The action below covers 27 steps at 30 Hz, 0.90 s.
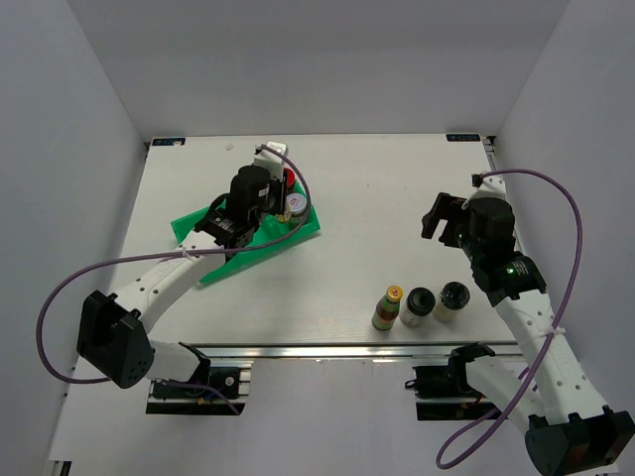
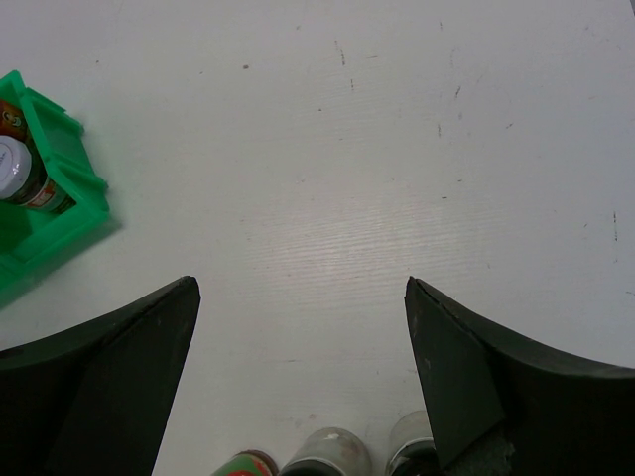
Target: Organize the condiment bottles
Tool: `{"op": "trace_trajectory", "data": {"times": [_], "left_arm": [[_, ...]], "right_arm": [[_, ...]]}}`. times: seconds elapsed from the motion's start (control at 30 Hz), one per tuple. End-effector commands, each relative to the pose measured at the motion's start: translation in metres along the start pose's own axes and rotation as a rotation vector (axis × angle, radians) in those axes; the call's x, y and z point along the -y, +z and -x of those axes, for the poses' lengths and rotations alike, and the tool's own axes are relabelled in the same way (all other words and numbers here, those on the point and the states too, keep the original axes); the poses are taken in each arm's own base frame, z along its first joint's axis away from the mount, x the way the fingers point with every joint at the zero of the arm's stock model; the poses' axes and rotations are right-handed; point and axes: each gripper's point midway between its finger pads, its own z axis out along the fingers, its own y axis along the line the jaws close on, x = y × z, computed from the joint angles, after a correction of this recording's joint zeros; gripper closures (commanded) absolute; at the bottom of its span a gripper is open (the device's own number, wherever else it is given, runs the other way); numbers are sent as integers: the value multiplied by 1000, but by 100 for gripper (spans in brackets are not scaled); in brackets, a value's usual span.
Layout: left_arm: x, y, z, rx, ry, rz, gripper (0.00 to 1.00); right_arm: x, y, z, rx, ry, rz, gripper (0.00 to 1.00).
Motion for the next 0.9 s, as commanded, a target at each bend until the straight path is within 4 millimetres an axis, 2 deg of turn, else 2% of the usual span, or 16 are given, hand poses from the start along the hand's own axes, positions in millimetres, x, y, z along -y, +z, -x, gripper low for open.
{"op": "trace_trajectory", "data": {"times": [0.0,0.1,0.13,0.27,0.33,0.6,0.73,0.87], "left_arm": [[-26,-16,46,97,-58,128,97],[-43,-15,51,101,-74,176,97],[-56,-13,50,97,-84,209,97],[-87,-5,45,86,-141,275,96],[-100,3,31,68,-148,304,96],[-123,38,4,33,-188,317,94],[-133,50,-6,29,-177,363,94],[-132,60,-22,-10,-168,361,94]], "right_arm": [[-3,-1,11,44,-9,17,11],[-3,0,10,39,-14,18,11],[-2,1,10,39,-14,15,11],[-4,2,8,28,-18,25,11],[-5,5,5,13,-29,33,11],[-24,10,-6,-41,-93,150,11],[-23,10,-6,-39,-102,151,11],[-23,10,-7,-37,-106,154,11]]}}
